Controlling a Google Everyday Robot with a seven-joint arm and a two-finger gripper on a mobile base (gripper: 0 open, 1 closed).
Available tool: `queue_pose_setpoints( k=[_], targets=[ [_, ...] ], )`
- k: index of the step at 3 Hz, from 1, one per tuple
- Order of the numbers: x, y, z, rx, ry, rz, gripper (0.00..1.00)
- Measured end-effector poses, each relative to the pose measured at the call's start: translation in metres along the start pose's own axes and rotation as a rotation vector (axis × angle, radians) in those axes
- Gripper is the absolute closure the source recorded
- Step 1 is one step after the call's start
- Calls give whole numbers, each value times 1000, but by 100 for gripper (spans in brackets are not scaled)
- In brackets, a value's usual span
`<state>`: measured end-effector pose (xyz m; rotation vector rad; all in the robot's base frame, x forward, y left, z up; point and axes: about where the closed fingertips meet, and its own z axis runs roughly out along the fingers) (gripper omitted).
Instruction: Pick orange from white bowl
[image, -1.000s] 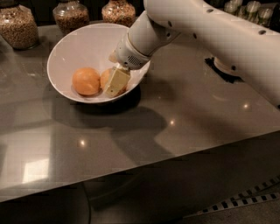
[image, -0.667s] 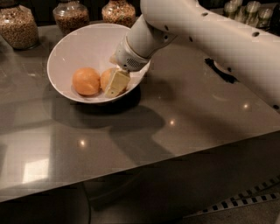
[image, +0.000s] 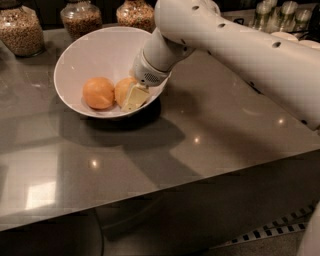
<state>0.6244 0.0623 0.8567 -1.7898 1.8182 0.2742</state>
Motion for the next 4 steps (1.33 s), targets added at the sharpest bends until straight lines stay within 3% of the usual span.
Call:
queue_pose_setpoints(
  k=[3,4],
  targets=[
    [-1,-4,-8,5,18,-1,87],
    [-14,-7,-30,26,-14,-12,100]
  ],
)
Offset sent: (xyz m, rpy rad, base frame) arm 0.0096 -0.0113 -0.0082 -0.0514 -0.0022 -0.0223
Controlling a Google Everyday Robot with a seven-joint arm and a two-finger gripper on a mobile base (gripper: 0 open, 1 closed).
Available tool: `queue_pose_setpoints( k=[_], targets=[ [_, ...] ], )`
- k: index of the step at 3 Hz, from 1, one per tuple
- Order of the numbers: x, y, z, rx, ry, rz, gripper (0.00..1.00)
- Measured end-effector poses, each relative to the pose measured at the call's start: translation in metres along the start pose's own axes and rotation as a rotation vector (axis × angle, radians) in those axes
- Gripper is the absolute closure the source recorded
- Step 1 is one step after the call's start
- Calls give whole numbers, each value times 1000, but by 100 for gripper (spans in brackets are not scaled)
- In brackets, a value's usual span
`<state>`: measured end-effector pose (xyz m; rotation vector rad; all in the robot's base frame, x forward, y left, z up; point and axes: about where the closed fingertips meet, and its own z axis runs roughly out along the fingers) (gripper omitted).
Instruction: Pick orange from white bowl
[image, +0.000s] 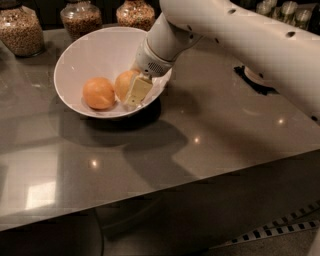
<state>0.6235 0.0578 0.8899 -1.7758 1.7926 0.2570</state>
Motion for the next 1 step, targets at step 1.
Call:
queue_pose_setpoints(
  k=[1],
  targets=[
    [-11,-3,-29,20,-51,-1,100]
  ],
)
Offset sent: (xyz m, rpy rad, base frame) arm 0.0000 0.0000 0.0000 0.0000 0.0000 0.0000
